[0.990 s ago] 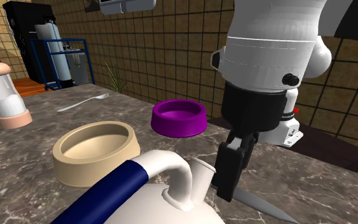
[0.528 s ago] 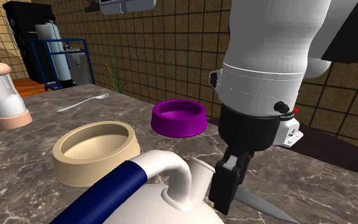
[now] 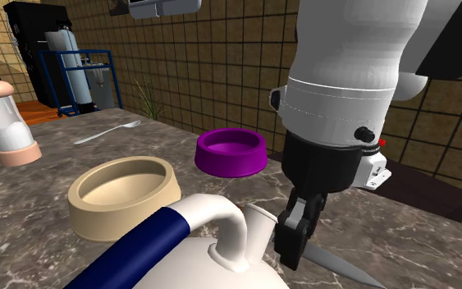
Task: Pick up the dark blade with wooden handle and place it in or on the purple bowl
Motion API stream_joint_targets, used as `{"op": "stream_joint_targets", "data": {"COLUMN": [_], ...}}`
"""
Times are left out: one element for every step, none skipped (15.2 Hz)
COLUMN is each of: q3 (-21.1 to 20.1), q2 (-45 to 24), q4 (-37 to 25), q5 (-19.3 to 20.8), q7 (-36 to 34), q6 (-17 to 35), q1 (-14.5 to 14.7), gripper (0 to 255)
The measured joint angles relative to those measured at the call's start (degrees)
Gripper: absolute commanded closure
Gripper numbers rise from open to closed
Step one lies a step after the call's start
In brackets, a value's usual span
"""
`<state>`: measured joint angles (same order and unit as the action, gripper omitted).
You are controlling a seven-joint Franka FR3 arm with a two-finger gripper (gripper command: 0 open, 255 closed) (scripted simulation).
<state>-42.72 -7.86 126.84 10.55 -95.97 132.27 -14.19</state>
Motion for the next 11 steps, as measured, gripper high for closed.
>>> {"op": "stream_joint_targets", "data": {"q3": [-0.01,-0.03,-0.05,-0.07,-0.08,-0.09,-0.09,-0.11,-0.18,-0.28,-0.40], "q2": [0.06,0.19,0.31,0.36,0.42,0.50,0.38,0.42,0.62,1.02,1.55], "q4": [0.04,0.10,0.15,0.13,0.16,0.21,0.09,-0.08,-0.16,-0.28,-0.50], "q5": [-0.04,-0.14,-0.23,-0.29,-0.32,-0.38,-0.16,-0.34,-0.75,-1.25,-1.83], "q7": [0.02,0.09,0.13,0.15,0.14,0.17,0.06,0.21,0.51,0.85,1.27], "q6": [0.00,-0.02,-0.04,-0.15,-0.16,-0.16,-0.24,-0.45,-0.87,-1.38,-2.00], "q1": [-0.01,-0.04,-0.06,-0.07,-0.07,-0.09,-0.02,-0.07,-0.16,-0.26,-0.38], "gripper": [255,255,255,255,255,255,255,255,255,255,255]}}
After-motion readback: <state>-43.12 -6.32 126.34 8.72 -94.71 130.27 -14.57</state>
